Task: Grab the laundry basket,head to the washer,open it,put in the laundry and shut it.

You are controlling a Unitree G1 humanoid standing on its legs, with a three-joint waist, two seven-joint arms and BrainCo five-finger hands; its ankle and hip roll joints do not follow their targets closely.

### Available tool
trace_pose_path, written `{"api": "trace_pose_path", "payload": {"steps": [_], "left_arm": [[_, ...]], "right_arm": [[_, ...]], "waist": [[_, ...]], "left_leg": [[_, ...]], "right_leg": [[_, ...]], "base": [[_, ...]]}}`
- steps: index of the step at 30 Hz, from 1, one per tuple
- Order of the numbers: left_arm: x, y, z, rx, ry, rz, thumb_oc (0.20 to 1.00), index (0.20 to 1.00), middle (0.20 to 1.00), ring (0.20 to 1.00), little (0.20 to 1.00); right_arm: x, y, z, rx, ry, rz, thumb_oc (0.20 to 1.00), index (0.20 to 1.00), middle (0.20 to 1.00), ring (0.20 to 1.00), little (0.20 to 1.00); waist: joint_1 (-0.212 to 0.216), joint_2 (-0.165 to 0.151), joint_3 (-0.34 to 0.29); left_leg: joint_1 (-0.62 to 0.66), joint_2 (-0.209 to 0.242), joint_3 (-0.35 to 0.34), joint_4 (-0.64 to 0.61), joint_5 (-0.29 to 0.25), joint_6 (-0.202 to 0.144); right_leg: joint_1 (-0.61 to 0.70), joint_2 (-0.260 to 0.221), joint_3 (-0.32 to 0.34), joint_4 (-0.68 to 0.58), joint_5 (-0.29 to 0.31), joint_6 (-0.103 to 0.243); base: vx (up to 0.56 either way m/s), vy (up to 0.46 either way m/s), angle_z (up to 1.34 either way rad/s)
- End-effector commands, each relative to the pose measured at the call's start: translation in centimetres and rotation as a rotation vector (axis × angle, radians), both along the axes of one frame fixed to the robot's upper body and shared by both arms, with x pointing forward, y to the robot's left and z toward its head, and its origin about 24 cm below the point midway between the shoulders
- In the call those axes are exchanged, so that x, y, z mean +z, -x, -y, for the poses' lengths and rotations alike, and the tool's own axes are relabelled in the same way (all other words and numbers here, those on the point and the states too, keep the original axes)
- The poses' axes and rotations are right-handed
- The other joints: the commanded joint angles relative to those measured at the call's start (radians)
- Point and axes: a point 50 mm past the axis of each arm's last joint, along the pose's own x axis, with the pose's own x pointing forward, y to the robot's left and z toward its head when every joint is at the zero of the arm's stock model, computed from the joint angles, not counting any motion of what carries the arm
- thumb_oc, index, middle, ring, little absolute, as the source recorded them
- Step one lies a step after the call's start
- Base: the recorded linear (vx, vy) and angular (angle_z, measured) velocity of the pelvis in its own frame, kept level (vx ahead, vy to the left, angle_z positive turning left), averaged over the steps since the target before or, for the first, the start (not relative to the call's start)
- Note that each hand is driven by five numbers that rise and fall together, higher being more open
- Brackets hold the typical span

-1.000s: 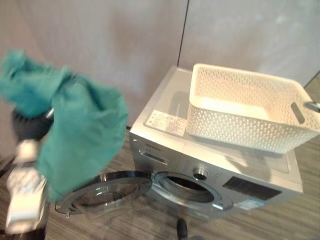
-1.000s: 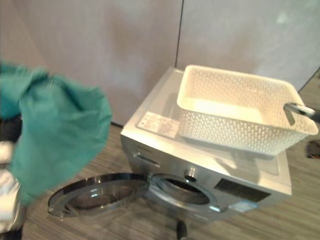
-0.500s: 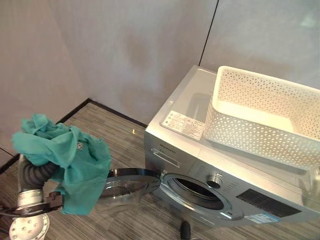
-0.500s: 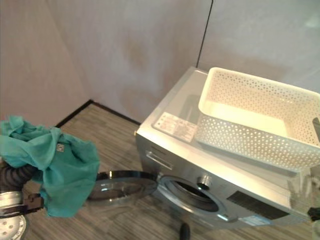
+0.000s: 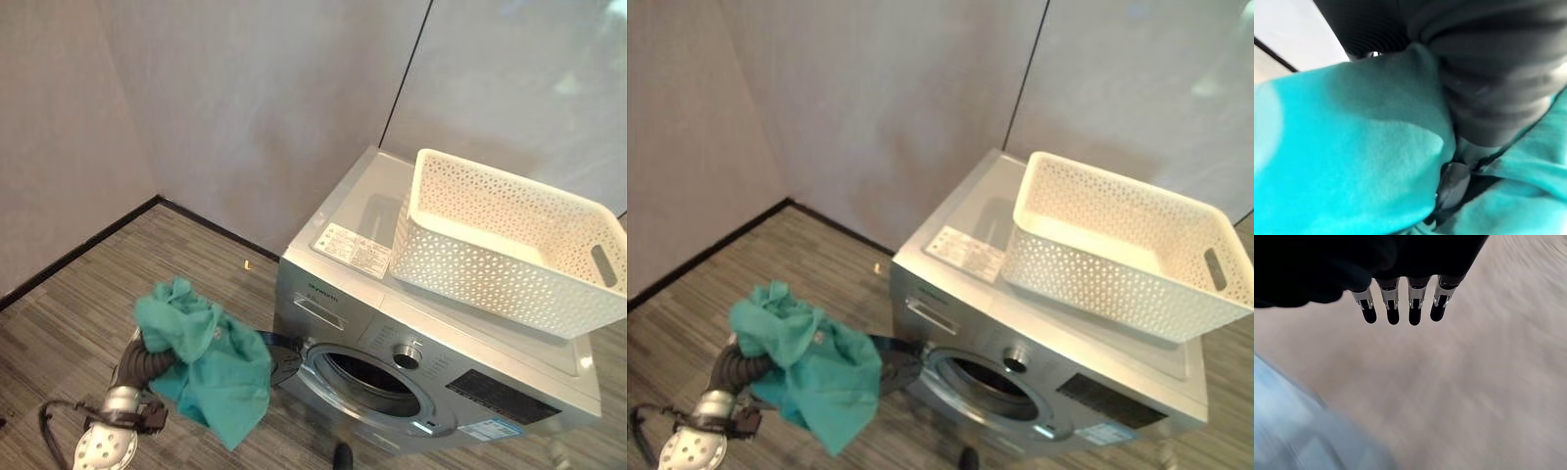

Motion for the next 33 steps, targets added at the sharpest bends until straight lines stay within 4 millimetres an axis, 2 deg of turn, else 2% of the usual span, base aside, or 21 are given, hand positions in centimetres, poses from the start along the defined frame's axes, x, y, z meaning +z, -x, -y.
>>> {"api": "trace_pose_path", "payload": {"steps": [1,4,5,10,11,14,18,21,23,24,25,26,27,28,29,31,32,33], "left_arm": [[2.5,-1.6,1.6,-0.14,-0.034,0.138,0.2,0.2,0.2,0.2,0.2],[0.7,-1.7,2.3,-0.183,-0.014,0.057,0.2,0.2,0.2,0.2,0.2],[-0.7,-1.9,3.0,-0.204,0.028,-0.002,0.2,0.2,0.2,0.2,0.2],[-2.9,-2.4,4.5,-0.257,0.088,-0.088,0.2,0.2,0.2,0.2,0.2],[-3.9,-2.9,5.5,-0.296,0.1,-0.129,0.2,0.2,0.2,0.2,0.2],[-4.9,-3.8,7.1,-0.365,0.123,-0.174,0.2,0.2,0.2,0.2,0.2],[-5.6,-4.7,8.4,-0.387,0.162,-0.197,0.2,0.2,0.2,0.2,0.2],[-5.7,-6.7,9.8,-0.394,0.181,-0.175,0.2,0.2,0.2,0.2,0.2],[-5.8,-8.0,10.7,-0.386,0.202,-0.168,0.2,0.2,0.2,0.2,0.2],[-5.9,-9.4,11.7,-0.379,0.212,-0.159,0.2,0.2,0.2,0.2,0.2],[-5.8,-9.5,11.8,-0.38,0.213,-0.155,0.2,0.2,0.2,0.2,0.2],[-5.4,-10.6,12.5,-0.382,0.214,-0.131,0.2,0.2,0.2,0.2,0.2],[-4.0,-13.3,14.1,-0.363,0.225,-0.069,0.2,0.2,0.2,0.2,0.2],[-4.0,-13.4,14.1,-0.364,0.225,-0.066,0.2,0.2,0.2,0.2,0.2],[-2.6,-15.7,15.3,-0.327,0.252,-0.018,0.2,0.2,0.2,0.2,0.2],[-1.3,-17.1,15.6,-0.311,0.252,0.029,0.2,0.2,0.2,0.2,0.2],[0.0,-18.2,16.1,-0.273,0.305,0.079,0.2,0.2,0.2,0.2,0.2],[0.2,-18.3,16.4,-0.267,0.323,0.089,0.2,0.2,0.2,0.2,0.2]], "right_arm": [[-0.3,-0.1,-0.5,-0.03,-0.068,-0.01,1.0,1.0,1.0,1.0,1.0],[-0.1,-0.6,0.2,0.001,-0.053,-0.017,1.0,1.0,1.0,1.0,1.0],[0.0,-1.4,0.6,0.044,-0.041,0.001,1.0,1.0,1.0,1.0,1.0],[0.3,-2.8,1.3,0.122,-0.019,0.027,1.0,1.0,1.0,1.0,1.0],[0.6,-4.1,1.7,0.166,0.0,0.043,1.0,1.0,1.0,1.0,1.0],[0.6,-5.7,1.5,0.228,0.009,0.054,1.0,1.0,1.0,1.0,1.0],[0.5,-5.9,1.1,0.253,-0.002,0.042,1.0,1.0,1.0,1.0,1.0],[0.5,-7.3,0.4,0.319,-0.003,0.068,1.0,1.0,1.0,1.0,1.0],[0.8,-8.9,0.1,0.368,0.001,0.121,1.0,1.0,1.0,1.0,1.0],[1.3,-11.3,-0.6,0.444,0.008,0.198,1.0,1.0,1.0,1.0,1.0],[1.4,-11.4,-0.5,0.443,0.01,0.199,1.0,1.0,1.0,1.0,1.0],[2.0,-13.2,-0.9,0.494,0.024,0.259,1.0,1.0,1.0,1.0,1.0],[3.6,-16.9,-2.3,0.601,0.041,0.402,1.0,1.0,1.0,1.0,1.0],[3.7,-17.0,-2.3,0.6,0.043,0.403,1.0,1.0,1.0,1.0,1.0],[5.8,-19.9,-3.8,0.662,0.047,0.558,1.0,1.0,1.0,1.0,1.0],[7.7,-21.4,-4.4,0.713,0.062,0.662,1.0,1.0,1.0,1.0,1.0],[8.7,-21.3,-5.3,0.747,0.054,0.731,1.0,1.0,1.0,1.0,1.0],[9.0,-21.3,-5.4,0.752,0.056,0.75,1.0,1.0,1.0,1.0,1.0]], "waist": [[0.0,-0.005,0.016],[0.0,0.002,0.02],[-0.006,0.004,0.023],[-0.013,0.008,0.023],[-0.017,0.009,0.024],[-0.022,0.01,0.026],[-0.03,0.009,0.03],[-0.052,0.004,0.059],[-0.066,-0.005,0.087],[-0.086,-0.019,0.127],[-0.085,-0.019,0.126],[-0.097,-0.03,0.158],[-0.124,-0.053,0.213],[-0.123,-0.052,0.21],[-0.151,-0.075,0.251],[-0.167,-0.089,0.279],[-0.179,-0.097,0.311],[-0.182,-0.1,0.319]], "left_leg": [[-0.047,0.004,0.014,0.025,0.012,0.027],[-0.048,0.002,0.015,0.02,0.016,0.025],[-0.049,0.002,0.018,0.015,0.018,0.025],[-0.047,0.005,0.021,0.01,0.021,0.023],[-0.048,0.007,0.021,0.008,0.022,0.021],[-0.05,0.011,0.022,0.006,0.023,0.02],[-0.054,0.015,0.027,0.003,0.025,0.018],[-0.076,0.019,0.039,0.014,0.026,0.014],[-0.109,0.014,0.043,0.047,0.019,0.014],[-0.152,0.008,0.046,0.084,0.014,0.013],[-0.16,0.007,0.045,0.091,0.012,0.014],[-0.201,0.001,0.046,0.125,0.008,0.012],[-0.298,-0.008,0.046,0.194,-0.001,0.01],[-0.308,-0.009,0.046,0.201,-0.004,0.011],[-0.389,-0.01,0.047,0.25,-0.01,0.01],[-0.447,-0.017,0.045,0.283,-0.018,0.012],[-0.514,-0.014,0.038,0.321,-0.029,0.014],[-0.541,-0.014,0.034,0.342,-0.033,0.014]], "right_leg": [[0.03,-0.114,-0.032,0.021,-0.075,0.087],[0.03,-0.119,-0.038,0.022,-0.074,0.089],[0.029,-0.12,-0.038,0.022,-0.074,0.089],[0.028,-0.119,-0.035,0.022,-0.077,0.088],[0.026,-0.117,-0.034,0.022,-0.078,0.087],[0.02,-0.116,-0.032,0.022,-0.08,0.087],[0.011,-0.113,-0.03,0.02,-0.081,0.087],[-0.018,-0.111,-0.015,0.021,-0.078,0.086],[-0.046,-0.113,-0.001,0.025,-0.072,0.084],[-0.084,-0.115,0.018,0.032,-0.064,0.082],[-0.09,-0.116,0.019,0.035,-0.064,0.082],[-0.123,-0.12,0.033,0.043,-0.057,0.08],[-0.206,-0.13,0.063,0.059,-0.041,0.078],[-0.215,-0.13,0.065,0.062,-0.041,0.078],[-0.296,-0.131,0.087,0.082,-0.028,0.075],[-0.355,-0.132,0.102,0.105,-0.024,0.073],[-0.426,-0.128,0.105,0.144,-0.028,0.067],[-0.447,-0.131,0.105,0.158,-0.03,0.066]], "base": [[0.0,0.0,0.0],[0.0,0.0,0.0],[0.0,0.0,0.0],[0.0,0.0,0.0],[0.0,0.0,0.0],[0.01,-0.003,0.0],[0.01,0.005,-0.02],[-0.02,0.009,-0.03],[-0.16,0.014,-0.18],[-0.17,0.012,-0.24],[-0.24,0.009,-0.19],[-0.29,-0.009,-0.19],[-0.29,-0.009,-0.17],[-0.32,-0.031,-0.28],[-0.19,-0.027,-0.19],[-0.21,-0.061,-0.35],[-0.17,-0.094,-0.35],[-0.18,-0.107,-0.19]]}}
